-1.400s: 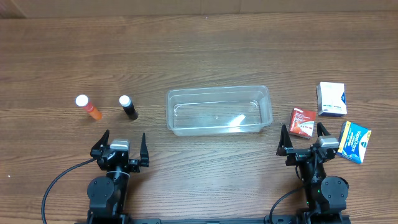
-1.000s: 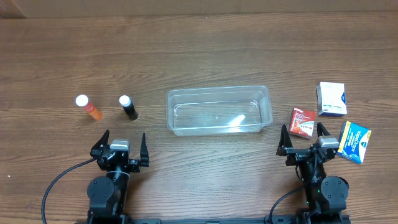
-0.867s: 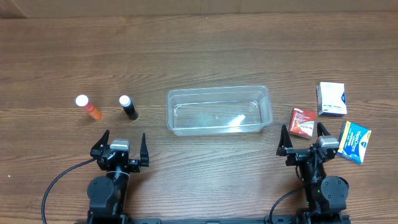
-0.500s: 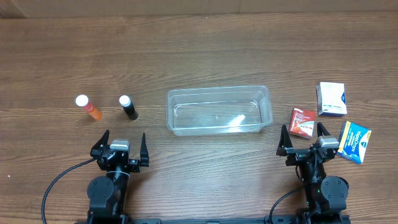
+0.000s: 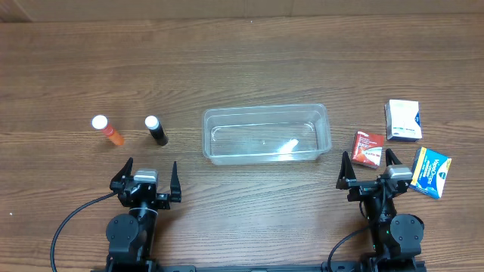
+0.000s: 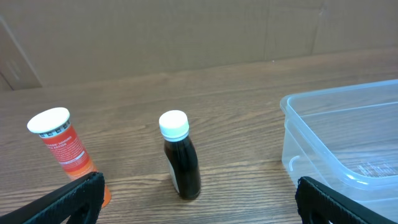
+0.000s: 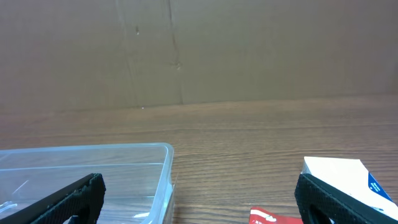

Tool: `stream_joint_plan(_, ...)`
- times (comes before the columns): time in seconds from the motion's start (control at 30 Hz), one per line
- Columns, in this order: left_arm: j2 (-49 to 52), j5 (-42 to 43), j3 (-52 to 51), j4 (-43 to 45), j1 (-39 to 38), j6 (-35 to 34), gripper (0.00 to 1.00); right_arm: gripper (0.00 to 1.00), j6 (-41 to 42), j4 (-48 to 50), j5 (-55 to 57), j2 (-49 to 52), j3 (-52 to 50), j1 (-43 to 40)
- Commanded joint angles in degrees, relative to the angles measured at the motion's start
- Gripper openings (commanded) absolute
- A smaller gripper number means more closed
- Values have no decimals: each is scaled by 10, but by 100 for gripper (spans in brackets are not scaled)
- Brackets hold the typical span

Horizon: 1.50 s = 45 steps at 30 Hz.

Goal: Pack container

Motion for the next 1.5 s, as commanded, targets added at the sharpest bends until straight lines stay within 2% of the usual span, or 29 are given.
stream_joint_plan(0.0,-5,8,-2,0,4,-4,100,100,-4,3,-3,-6,-6,0)
stream_joint_plan(0.4,-5,9,-2,0,4,-4,100,100,0,3,-3,-6,-6,0)
stream_joint_plan(0.53,-5,10,-2,16,4,-10,100,100,57,5,-3,-6,-6,0)
stream_joint_plan(0.6,-5,10,2,19,4,-49,100,100,87,3,-3,-3,-5,0)
stream_joint_plan(0.7,-5,11,29,-15,4,-86,100,100,93,-14,-3,4,12,0)
stream_joint_plan(0.87,23,7,127,-54,4,-83,100,100,96,-22,-3,49,71,0)
stream_joint_plan(1.0,113,4,233,-73,4,-83,100,100,108,-66,-3,142,176,0)
stream_joint_plan(1.13,247,4,355,-145,4,-83,100,100,108,-166,-3,275,318,-6)
stream_joint_plan(1.33,459,9,559,-331,4,-83,100,100,108,-360,-3,490,529,-41)
stream_joint_plan(1.47,568,52,680,-465,4,-83,100,100,103,-511,-3,617,647,-76)
